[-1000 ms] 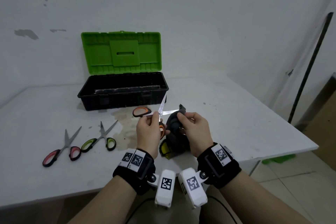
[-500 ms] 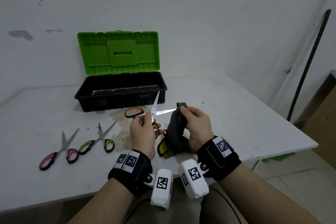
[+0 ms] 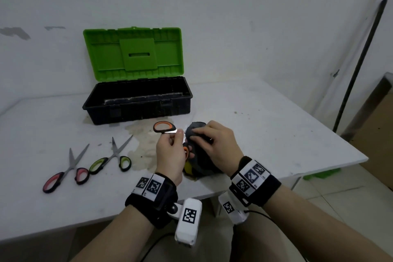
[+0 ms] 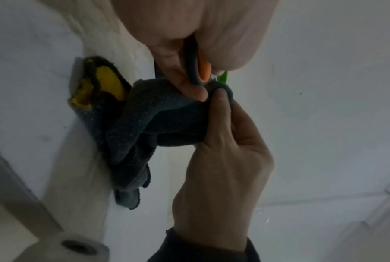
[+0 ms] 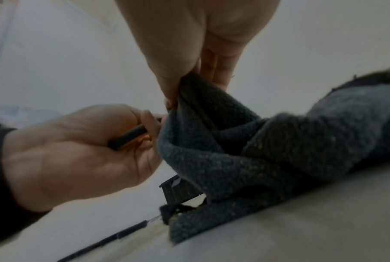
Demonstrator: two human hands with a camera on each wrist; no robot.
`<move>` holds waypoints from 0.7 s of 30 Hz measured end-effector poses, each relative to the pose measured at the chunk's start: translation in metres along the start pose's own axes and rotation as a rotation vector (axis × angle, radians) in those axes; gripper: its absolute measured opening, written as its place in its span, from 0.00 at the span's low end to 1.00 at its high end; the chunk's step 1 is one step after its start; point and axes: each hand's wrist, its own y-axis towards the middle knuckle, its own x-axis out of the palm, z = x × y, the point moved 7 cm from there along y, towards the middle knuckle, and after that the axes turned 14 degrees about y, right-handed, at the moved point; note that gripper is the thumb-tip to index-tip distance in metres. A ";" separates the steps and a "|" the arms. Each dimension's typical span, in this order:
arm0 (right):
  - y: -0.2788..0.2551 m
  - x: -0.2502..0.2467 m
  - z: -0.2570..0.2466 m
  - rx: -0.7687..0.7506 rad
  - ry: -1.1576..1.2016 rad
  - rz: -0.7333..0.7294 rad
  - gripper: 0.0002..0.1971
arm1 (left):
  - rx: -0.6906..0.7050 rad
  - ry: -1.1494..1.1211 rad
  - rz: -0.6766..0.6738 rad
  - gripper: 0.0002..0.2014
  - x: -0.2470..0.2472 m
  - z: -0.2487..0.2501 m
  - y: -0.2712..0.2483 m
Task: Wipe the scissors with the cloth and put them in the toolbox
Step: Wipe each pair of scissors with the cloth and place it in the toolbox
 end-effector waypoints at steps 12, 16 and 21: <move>0.005 -0.012 0.014 0.099 -0.089 -0.025 0.09 | -0.035 -0.010 0.051 0.09 -0.002 -0.002 0.000; 0.004 -0.009 0.022 0.152 -0.161 -0.119 0.11 | -0.053 -0.021 0.051 0.08 0.000 -0.005 0.000; 0.005 -0.006 0.007 0.028 -0.140 -0.094 0.09 | -0.037 0.012 0.002 0.10 0.006 -0.007 -0.004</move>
